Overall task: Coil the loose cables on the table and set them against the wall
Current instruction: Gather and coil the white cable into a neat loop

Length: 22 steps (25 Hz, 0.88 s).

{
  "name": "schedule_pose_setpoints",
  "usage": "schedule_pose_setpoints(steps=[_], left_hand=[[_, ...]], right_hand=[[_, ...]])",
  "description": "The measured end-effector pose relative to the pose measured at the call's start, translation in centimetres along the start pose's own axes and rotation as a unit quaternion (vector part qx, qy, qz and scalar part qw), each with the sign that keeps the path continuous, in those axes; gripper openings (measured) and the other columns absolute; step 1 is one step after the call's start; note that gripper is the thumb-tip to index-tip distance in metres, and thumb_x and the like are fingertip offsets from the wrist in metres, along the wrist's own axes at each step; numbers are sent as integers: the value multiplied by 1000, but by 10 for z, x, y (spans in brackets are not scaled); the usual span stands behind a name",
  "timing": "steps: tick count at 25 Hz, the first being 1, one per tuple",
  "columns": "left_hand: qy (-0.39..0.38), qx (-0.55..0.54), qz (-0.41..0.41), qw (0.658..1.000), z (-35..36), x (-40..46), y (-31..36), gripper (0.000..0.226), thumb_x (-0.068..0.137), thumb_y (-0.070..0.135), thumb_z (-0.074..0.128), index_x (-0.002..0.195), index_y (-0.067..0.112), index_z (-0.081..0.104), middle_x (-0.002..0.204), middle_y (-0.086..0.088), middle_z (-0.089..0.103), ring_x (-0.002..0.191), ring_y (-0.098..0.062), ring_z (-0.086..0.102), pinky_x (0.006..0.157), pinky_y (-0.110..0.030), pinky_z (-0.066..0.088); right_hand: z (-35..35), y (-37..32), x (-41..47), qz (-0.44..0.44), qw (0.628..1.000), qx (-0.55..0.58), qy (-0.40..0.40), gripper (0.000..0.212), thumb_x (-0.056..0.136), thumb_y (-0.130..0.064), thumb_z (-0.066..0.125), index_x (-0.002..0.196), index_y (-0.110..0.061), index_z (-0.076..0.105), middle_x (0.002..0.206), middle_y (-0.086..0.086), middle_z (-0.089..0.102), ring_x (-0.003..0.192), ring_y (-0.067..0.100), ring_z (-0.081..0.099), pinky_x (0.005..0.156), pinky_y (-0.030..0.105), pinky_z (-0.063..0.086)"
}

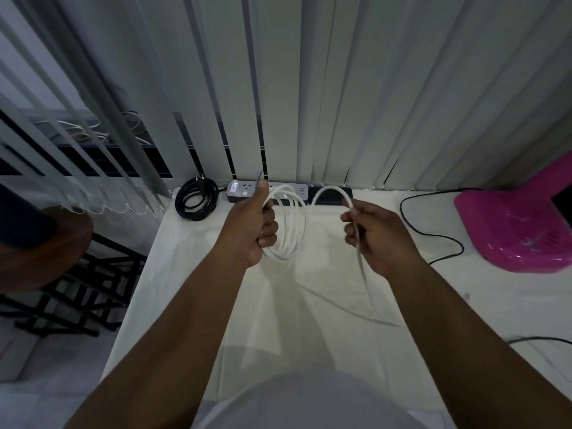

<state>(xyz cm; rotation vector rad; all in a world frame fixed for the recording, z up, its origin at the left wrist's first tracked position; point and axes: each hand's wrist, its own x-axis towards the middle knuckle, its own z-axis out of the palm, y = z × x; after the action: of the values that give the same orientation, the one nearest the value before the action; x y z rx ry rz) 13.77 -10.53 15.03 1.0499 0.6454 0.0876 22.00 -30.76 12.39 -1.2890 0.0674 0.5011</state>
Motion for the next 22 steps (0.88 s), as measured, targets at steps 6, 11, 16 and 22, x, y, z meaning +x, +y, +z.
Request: schedule_pose_setpoints(steps=[6, 11, 16, 22], left_hand=[[18, 12, 17, 1000, 8, 0, -6, 42, 92, 50, 56, 76, 12, 64, 57, 0, 57, 34, -7, 27, 34, -16, 20], [8, 41, 25, 999, 10, -3, -12, 44, 94, 48, 54, 79, 11, 71, 76, -8, 72, 37, -8, 33, 36, -18, 23], [18, 82, 32, 996, 13, -5, -14, 42, 93, 48, 53, 73, 17, 72, 60, 2, 64, 43, -8, 44, 36, -19, 29], [30, 66, 34, 997, 20, -3, -19, 42, 91, 53, 52, 74, 16, 62, 54, 3, 51, 41, -12, 42, 41, -22, 34]], right_hand=[[46, 16, -34, -85, 977, -186, -66, 18, 86, -7, 69, 102, -11, 75, 61, 6, 69, 54, 20, 63, 49, 28, 47], [57, 21, -45, -81, 972, -210, -63, 10, 82, -12, 75, 89, -19, 75, 64, 6, 72, 55, 16, 68, 46, 25, 48], [59, 23, -48, -93, 967, -228, -65, 8, 83, -12, 74, 88, -18, 75, 65, 2, 73, 55, 14, 67, 46, 25, 48], [61, 28, -47, -112, 961, -244, -65, 3, 83, -20, 75, 81, -19, 73, 66, 2, 72, 55, 16, 68, 45, 25, 47]])
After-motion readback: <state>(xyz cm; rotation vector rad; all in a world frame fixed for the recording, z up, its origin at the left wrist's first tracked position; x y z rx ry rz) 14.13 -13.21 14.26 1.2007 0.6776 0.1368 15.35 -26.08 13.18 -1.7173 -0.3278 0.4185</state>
